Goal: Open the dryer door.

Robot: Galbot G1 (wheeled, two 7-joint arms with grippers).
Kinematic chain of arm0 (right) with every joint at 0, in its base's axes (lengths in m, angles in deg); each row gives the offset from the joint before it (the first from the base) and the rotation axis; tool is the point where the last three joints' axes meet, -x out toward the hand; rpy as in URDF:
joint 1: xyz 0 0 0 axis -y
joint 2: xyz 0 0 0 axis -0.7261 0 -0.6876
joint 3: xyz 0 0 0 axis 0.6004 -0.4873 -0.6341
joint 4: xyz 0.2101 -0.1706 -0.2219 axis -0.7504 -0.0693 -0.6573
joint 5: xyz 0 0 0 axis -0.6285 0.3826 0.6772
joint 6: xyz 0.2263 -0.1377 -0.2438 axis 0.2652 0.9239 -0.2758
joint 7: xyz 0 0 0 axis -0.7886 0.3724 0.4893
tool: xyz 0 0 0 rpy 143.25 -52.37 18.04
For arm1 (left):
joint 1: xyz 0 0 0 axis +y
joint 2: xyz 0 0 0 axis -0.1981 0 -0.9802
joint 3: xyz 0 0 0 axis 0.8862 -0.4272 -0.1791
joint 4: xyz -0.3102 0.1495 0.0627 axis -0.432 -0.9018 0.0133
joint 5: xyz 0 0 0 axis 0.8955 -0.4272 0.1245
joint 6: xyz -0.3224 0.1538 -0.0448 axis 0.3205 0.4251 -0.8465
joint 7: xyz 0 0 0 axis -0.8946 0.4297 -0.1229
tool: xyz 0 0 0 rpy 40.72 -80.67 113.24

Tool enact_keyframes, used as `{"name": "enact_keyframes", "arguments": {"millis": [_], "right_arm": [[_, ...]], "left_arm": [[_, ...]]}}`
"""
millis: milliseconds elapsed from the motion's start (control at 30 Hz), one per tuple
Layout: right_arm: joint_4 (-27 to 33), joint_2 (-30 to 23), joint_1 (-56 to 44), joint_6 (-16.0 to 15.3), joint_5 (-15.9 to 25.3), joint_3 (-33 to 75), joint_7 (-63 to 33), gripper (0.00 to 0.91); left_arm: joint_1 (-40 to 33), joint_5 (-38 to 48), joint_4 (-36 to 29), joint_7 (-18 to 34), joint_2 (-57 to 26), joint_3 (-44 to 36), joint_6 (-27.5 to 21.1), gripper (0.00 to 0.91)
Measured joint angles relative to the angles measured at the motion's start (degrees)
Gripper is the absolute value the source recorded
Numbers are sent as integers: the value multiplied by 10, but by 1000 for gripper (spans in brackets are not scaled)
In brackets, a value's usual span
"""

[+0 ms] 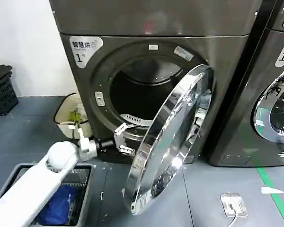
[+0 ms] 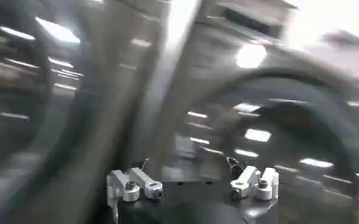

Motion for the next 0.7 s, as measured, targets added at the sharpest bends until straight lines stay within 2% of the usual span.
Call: {"name": "enact_keyframes", "arguments": {"millis": [167, 233, 567, 700], "right_arm": [[3, -53, 6, -44, 63, 61, -74, 907], [7, -72, 9, -51, 80, 87, -93, 907], [37, -136, 11, -48, 90, 205, -122, 907], [52, -151, 8, -51, 108, 241, -154, 907]], "left_arm": [[-19, -1, 9, 1, 17, -27, 0, 907], [-26, -2, 12, 1, 24, -37, 0, 907], [-66, -8, 38, 3, 67, -83, -1, 907], [-82, -12, 51, 3, 88, -103, -1, 907]]}}
